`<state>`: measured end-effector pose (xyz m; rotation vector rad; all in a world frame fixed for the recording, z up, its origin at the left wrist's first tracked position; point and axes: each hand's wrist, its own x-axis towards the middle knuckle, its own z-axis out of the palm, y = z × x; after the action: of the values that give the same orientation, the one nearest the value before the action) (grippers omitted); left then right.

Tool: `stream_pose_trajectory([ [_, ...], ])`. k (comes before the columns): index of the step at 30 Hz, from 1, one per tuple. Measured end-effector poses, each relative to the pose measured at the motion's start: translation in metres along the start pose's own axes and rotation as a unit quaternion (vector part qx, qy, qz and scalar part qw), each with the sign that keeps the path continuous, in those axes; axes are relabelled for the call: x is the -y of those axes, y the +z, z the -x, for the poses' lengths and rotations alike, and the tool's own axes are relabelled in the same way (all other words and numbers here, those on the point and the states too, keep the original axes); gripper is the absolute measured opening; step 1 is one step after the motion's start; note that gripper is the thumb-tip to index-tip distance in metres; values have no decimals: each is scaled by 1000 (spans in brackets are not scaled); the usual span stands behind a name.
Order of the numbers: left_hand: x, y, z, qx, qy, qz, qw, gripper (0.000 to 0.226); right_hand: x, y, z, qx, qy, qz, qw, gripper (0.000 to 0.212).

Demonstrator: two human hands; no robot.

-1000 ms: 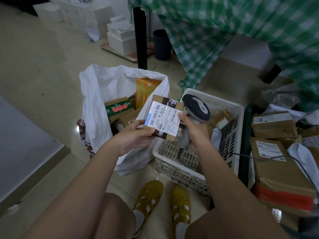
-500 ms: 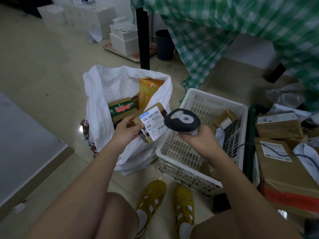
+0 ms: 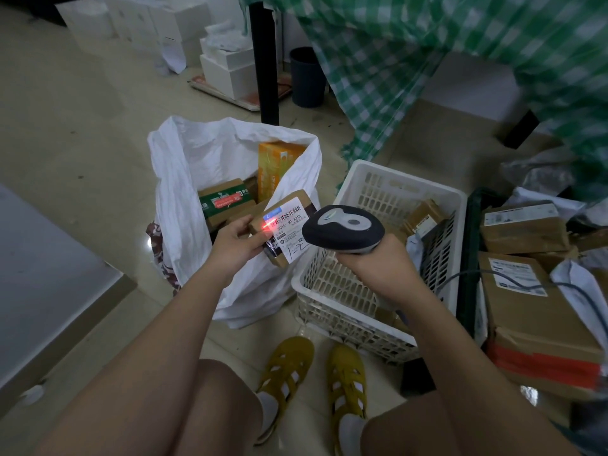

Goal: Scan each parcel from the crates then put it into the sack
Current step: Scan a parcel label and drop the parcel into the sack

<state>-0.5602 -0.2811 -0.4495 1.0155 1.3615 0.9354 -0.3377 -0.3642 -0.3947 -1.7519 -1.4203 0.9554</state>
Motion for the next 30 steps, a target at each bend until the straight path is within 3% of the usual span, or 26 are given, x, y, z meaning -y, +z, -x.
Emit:
stream_pose_trajectory([
  [4, -2, 2, 2, 4, 7, -2, 1000, 61, 1, 0, 1, 2, -5, 15, 1000, 38],
  [24, -1, 1, 3, -7, 28, 5, 1000, 58, 6, -2, 4, -20, 36, -77, 996, 22],
  [27, -6, -4, 1, -54, 52, 32, 997, 56, 7, 2, -1, -34, 31, -108, 993, 31],
  [30, -15, -15, -12, -169, 100, 46, 979, 58, 11, 6, -9, -58, 34, -138, 988, 31],
])
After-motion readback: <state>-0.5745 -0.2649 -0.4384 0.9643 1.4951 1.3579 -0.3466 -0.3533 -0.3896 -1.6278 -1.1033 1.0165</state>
